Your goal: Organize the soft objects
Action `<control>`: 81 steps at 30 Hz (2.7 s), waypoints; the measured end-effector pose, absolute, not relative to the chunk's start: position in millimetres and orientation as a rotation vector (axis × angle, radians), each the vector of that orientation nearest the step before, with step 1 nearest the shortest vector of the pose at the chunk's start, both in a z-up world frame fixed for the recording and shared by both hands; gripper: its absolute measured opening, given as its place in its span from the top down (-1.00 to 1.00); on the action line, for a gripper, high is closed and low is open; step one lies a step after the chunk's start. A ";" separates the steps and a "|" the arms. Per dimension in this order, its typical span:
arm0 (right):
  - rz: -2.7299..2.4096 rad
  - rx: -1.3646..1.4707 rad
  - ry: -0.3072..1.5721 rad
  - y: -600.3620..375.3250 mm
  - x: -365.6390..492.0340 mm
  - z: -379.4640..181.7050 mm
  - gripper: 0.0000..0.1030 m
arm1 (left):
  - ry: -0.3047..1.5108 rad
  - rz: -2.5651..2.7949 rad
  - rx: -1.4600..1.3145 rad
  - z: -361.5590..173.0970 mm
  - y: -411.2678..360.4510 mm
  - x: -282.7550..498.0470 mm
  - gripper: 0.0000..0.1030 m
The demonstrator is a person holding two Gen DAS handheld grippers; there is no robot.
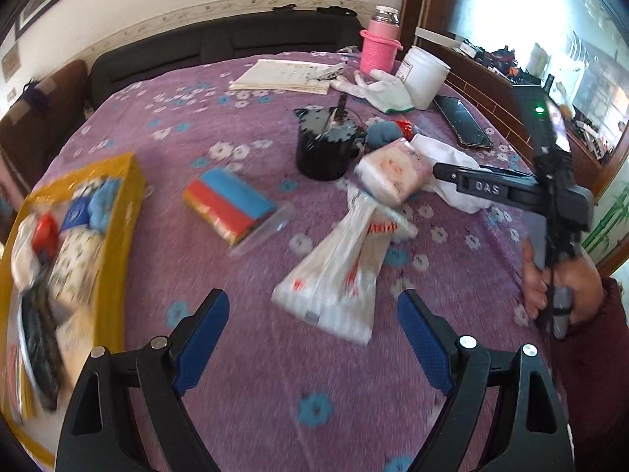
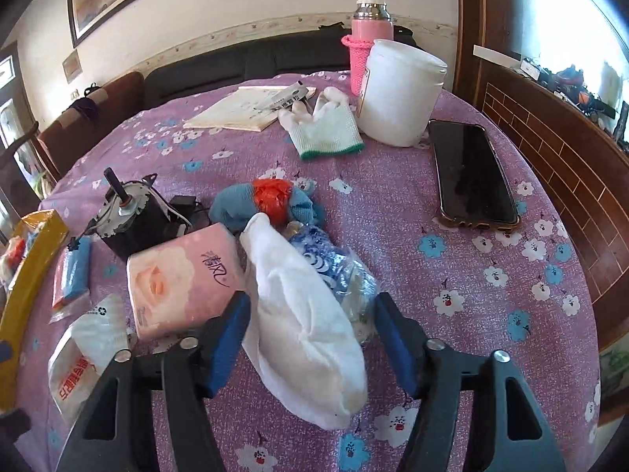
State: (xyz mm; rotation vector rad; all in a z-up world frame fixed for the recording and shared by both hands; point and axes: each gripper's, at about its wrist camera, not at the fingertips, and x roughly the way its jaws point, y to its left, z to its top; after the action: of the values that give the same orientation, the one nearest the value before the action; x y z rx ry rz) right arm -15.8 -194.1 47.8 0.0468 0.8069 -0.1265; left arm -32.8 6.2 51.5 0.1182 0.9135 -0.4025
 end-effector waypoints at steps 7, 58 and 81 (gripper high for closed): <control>-0.130 0.037 0.810 -190.7 -16.3 45.8 -0.17 | 0.929 -0.444 0.240 24.5 -31.1 2.4 -0.67; -0.176 0.157 0.722 -192.1 -66.7 61.0 0.68 | 0.784 -0.381 -0.211 83.3 126.8 -86.5 0.18; 0.057 0.103 0.698 -82.9 -113.7 116.4 0.67 | 0.702 -0.111 -0.436 75.8 287.2 -125.4 0.18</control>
State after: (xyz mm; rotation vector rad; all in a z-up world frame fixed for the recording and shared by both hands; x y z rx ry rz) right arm -113.7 -82.9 116.4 0.1028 0.6979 0.0573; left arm -125.4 287.2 75.8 -0.4363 0.7024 -0.1111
